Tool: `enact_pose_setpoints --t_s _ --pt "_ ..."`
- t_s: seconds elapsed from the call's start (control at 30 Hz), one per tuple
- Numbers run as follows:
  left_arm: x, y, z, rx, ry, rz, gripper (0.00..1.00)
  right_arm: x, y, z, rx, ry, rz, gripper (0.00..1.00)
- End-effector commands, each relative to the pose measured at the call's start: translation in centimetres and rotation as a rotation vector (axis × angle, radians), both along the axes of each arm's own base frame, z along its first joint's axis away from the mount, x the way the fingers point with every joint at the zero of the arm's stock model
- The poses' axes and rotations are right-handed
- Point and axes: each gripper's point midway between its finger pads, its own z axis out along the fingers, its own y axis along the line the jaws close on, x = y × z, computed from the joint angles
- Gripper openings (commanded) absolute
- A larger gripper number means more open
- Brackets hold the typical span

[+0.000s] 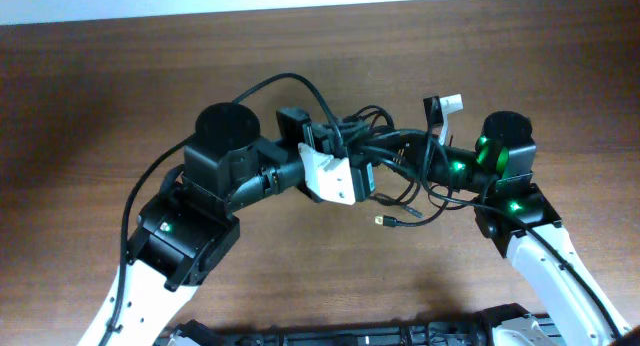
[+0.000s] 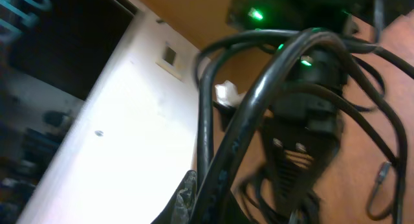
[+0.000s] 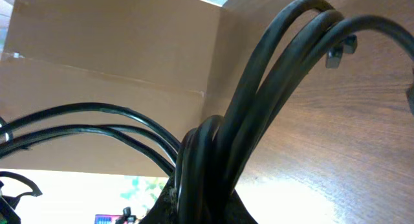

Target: Untangle cables

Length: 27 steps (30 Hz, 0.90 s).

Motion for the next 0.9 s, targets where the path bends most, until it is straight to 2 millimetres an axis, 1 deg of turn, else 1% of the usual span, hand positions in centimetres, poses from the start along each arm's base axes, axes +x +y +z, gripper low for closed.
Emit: enact_pose_setpoints --t_s 0.0,0.07,0.1,0.17,0.2,0.23,0.3,0.33,0.4,0.47,0.5,0.57,0.63,0.67,0.7,0.73,0.77,0.8,0.83,0.87 --pt "-1.0 0.3 -0.7 0.018 0.071 -0.018 0.0 0.6 -0.4 0.0 -0.042 -0.067 -0.022 0.04" --pt "-1.5 0.7 -0.9 0.028 0.091 -0.014 0.0 1.0 -0.8 -0.9 -0.072 -0.041 -0.058 0.04" --pt "-1.3 1.1 -0.4 -0.002 0.117 0.026 0.0 1.1 -1.0 -1.4 -0.085 -0.021 -0.079 0.04" --pt "0.2 2.6 1.0 -0.1 0.183 0.199 0.0 1.2 -1.2 -1.8 -0.099 -0.012 -0.093 0.04" --pt "1.8 4.5 2.1 -0.195 0.233 0.371 0.0 1.3 -1.3 -1.8 -0.101 -0.012 -0.098 0.04" --pt "2.5 5.8 2.6 -0.252 0.257 0.469 0.0 1.3 -1.3 -1.8 -0.101 -0.012 -0.098 0.04" --pt "3.6 8.3 3.1 -0.34 0.295 0.641 0.0 1.3 -1.3 -1.8 -0.101 -0.012 -0.098 0.04" --pt "4.1 10.0 2.6 -0.338 0.292 0.744 0.0 1.3 -1.3 -1.8 -0.101 -0.012 -0.099 0.04" --pt "4.6 11.8 1.6 -0.33 0.305 0.863 0.0 1.5 -1.7 -1.8 -0.101 -0.011 -0.11 0.04" --pt "4.8 14.0 0.1 -0.311 0.333 1.001 0.0 1.9 -2.6 -1.7 -0.092 -0.008 -0.128 0.04" --pt "4.6 14.5 -0.8 -0.281 0.347 1.03 0.0 2.2 -3.3 -1.7 -0.09 -0.007 -0.147 0.04" --pt "4.2 14.7 -1.7 -0.242 0.367 1.038 0.0 2.7 -4.3 -1.6 -0.09 -0.01 -0.18 0.04" --pt "3.8 15.0 -2.8 -0.22 0.41 1.058 0.0 3.4 -5.8 -1.6 -0.09 -0.008 -0.228 0.04" --pt "3.7 15.1 -3.0 -0.234 0.434 1.069 0.01 3.7 -6.5 -1.6 -0.09 -0.008 -0.248 0.04" --pt "3.6 15.1 -3.3 -0.222 0.44 1.068 0.08 3.9 -7.0 -1.5 -0.089 -0.015 -0.265 0.04" --pt "3.4 15.2 -3.7 -0.204 0.448 1.073 0.1 4.1 -7.3 -1.3 -0.089 -0.024 -0.273 0.04" --pt "3.1 15.5 -4.3 -0.172 0.463 1.082 0.01 4.3 -7.7 -0.9 -0.087 -0.045 -0.285 0.04" --pt "2.8 15.6 -4.7 -0.154 0.471 1.086 0.02 4.6 -8.0 -0.6 -0.086 -0.066 -0.294 0.04" --pt "2.7 15.7 -4.9 -0.143 0.475 1.088 0.08 4.9 -8.4 0.0 -0.083 -0.097 -0.307 0.04" --pt "2.7 15.7 -5.0 -0.129 0.47 1.084 0.22 5.1 -8.7 0.4 -0.082 -0.119 -0.316 0.04"
